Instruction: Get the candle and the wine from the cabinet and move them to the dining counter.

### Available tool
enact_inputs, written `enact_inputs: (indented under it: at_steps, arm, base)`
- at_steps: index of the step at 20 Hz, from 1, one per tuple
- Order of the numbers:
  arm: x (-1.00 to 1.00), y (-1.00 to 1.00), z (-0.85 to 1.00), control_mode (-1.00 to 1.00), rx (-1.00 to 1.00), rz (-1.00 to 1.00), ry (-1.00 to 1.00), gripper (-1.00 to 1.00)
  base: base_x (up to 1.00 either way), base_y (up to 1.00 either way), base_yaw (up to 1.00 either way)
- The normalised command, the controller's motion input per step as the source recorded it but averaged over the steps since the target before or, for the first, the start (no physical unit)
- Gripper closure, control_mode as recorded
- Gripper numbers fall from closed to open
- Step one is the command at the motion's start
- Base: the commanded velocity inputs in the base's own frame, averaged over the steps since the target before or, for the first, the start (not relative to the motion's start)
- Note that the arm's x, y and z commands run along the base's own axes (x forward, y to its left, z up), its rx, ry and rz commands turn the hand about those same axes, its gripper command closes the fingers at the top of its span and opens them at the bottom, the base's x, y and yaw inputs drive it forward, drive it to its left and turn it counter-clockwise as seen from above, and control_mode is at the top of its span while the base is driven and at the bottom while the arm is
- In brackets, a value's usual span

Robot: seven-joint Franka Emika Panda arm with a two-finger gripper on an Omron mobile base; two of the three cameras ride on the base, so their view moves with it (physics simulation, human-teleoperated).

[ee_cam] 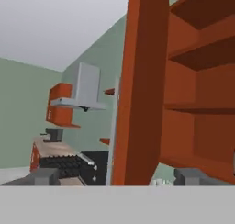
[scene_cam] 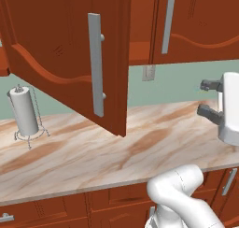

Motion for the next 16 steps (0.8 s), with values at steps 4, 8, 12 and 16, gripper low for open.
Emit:
enact_inputs:
  at_steps: [4, 8, 12, 16]
  arm:
    - [0.84, -0.24, 0.0, -1.0, 0.13, 0.42, 0.0, -1.0]
    - [0.97, -0.02, -0.01, -1.0, 0.07, 0.39, 0.04, -1.0]
    - [0.82, 0.09, -0.01, -1.0, 0.01, 0.35, 0.07, -1.0]
    - [0.55, 0.38, 0.0, -1.0, -0.01, 0.19, 0.12, -1.0]
  base:
    - [0.0, 0.0, 0.0]
    - [0.0, 0.0, 0.0]
    - [0.0, 0.0, 0.0]
    - [0.0, 0.0, 0.0]
